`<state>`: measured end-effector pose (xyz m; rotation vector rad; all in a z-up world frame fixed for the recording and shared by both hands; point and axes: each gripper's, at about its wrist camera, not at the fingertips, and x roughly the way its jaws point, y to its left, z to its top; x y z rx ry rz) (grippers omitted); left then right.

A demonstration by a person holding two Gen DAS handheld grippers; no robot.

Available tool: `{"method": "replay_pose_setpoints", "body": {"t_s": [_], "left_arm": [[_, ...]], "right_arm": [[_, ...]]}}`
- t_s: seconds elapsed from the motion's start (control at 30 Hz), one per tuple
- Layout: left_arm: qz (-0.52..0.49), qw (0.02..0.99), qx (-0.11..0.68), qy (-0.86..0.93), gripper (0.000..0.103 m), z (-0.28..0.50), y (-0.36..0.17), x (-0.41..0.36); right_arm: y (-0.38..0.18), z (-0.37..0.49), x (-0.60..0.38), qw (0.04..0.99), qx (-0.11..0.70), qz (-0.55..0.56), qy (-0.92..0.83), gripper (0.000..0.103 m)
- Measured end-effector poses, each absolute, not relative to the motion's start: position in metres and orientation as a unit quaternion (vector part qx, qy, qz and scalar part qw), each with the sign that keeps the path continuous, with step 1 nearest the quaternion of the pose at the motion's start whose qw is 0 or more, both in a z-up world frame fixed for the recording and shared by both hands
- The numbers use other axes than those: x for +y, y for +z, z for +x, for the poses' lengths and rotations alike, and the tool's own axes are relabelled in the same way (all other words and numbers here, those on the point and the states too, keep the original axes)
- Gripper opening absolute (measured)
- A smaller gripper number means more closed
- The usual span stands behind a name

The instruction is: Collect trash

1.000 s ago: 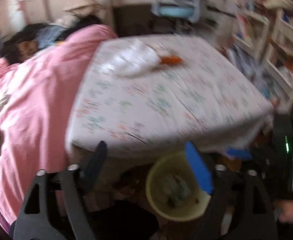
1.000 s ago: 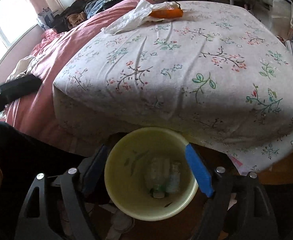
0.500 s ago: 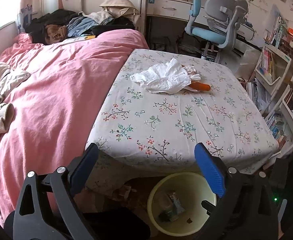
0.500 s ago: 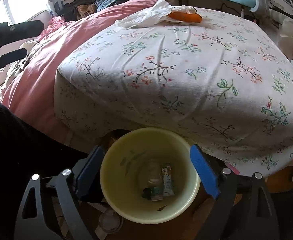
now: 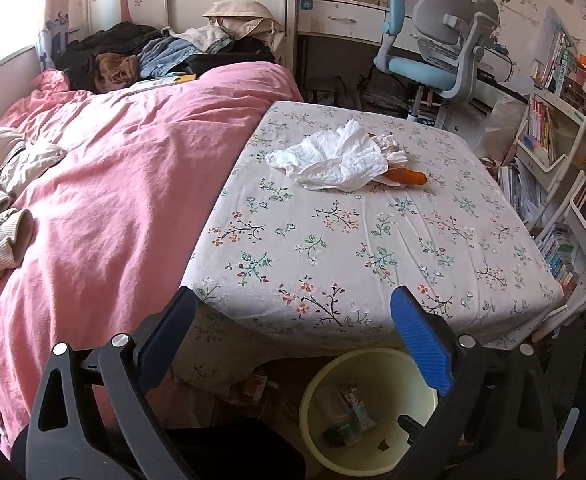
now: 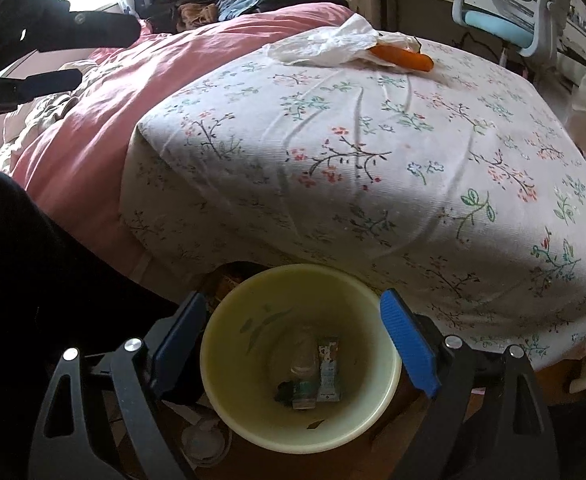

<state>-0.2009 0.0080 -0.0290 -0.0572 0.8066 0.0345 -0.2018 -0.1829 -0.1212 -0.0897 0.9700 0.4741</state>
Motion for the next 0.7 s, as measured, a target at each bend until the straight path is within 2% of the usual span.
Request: {"method": "replay_pose_setpoints", "body": {"t_s": [0.7], "left_arm": [[-0.030, 0.917, 0.397, 0.019, 0.096, -0.1988, -0.0310, 0.0088]], "right_arm": [[-0.1172, -0.2022, -0.1853, 0.864, 0.451, -0.038, 0.222, 0.085]]}}
